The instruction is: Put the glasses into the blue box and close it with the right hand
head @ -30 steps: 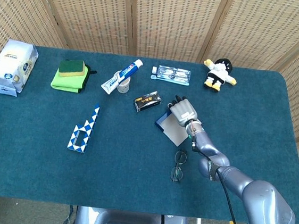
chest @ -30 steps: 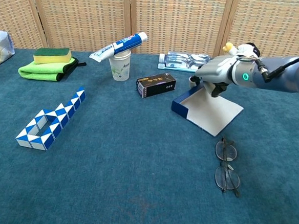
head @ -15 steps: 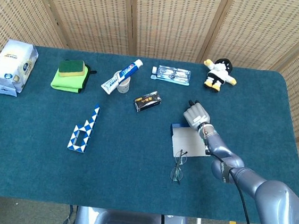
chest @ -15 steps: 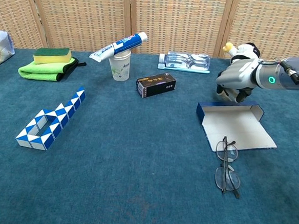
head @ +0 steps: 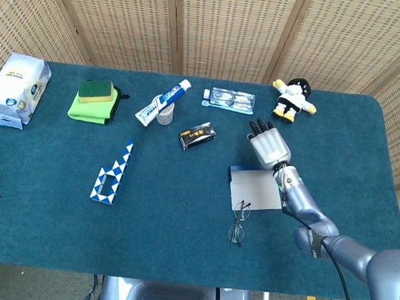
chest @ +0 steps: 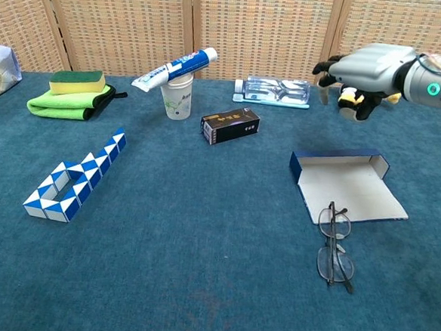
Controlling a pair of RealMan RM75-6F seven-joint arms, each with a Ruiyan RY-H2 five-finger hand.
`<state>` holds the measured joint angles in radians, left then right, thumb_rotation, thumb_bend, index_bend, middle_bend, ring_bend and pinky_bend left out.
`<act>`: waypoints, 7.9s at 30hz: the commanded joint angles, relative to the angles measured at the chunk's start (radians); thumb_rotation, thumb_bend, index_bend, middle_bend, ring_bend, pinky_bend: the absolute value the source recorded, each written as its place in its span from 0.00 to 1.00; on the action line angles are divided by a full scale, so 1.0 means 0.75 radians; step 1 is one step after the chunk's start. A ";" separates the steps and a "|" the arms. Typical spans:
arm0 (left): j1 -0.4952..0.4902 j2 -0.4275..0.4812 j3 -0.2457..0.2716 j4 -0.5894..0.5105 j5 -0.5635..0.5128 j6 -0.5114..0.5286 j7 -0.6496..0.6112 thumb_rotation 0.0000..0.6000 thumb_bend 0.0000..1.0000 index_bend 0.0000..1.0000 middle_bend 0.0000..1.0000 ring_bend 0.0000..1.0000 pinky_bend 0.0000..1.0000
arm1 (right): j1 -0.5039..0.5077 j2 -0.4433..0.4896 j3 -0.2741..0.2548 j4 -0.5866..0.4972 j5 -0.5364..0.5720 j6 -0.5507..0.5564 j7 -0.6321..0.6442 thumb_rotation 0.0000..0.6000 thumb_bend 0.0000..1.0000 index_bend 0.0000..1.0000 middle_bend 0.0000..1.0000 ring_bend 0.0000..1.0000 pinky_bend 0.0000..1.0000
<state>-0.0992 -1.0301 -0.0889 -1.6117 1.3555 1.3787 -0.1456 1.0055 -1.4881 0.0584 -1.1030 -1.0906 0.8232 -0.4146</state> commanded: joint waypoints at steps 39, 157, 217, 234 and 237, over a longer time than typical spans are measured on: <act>0.011 -0.004 0.024 -0.003 0.042 0.029 0.015 1.00 0.00 0.00 0.00 0.00 0.00 | -0.158 -0.167 -0.350 0.264 -1.269 0.582 0.402 1.00 0.34 0.32 0.00 0.00 0.19; -0.014 -0.018 0.028 -0.022 0.002 -0.027 0.074 1.00 0.00 0.00 0.00 0.00 0.00 | -0.316 -0.075 -0.400 0.328 -1.161 0.617 0.622 1.00 0.52 0.59 0.07 0.00 0.20; -0.012 -0.005 0.036 -0.016 0.021 -0.029 0.030 1.00 0.00 0.00 0.00 0.00 0.00 | -0.286 -0.320 -0.075 0.611 -0.641 0.131 0.551 1.00 0.52 0.60 0.08 0.00 0.22; -0.011 -0.006 0.038 -0.016 0.021 -0.028 0.032 1.00 0.00 0.00 0.00 0.00 0.00 | -0.303 -0.340 -0.065 0.625 -0.659 0.244 0.571 1.00 0.26 0.55 0.08 0.00 0.25; -0.012 -0.006 0.037 -0.016 0.021 -0.028 0.031 1.00 0.00 0.00 0.00 0.00 0.00 | -0.306 -0.345 -0.060 0.631 -0.660 0.263 0.576 1.00 0.26 0.51 0.08 0.00 0.25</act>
<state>-0.1080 -1.0347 -0.0608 -1.6237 1.3715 1.3581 -0.1225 0.7773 -1.7455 0.0118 -0.6311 -1.5846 1.0172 0.0154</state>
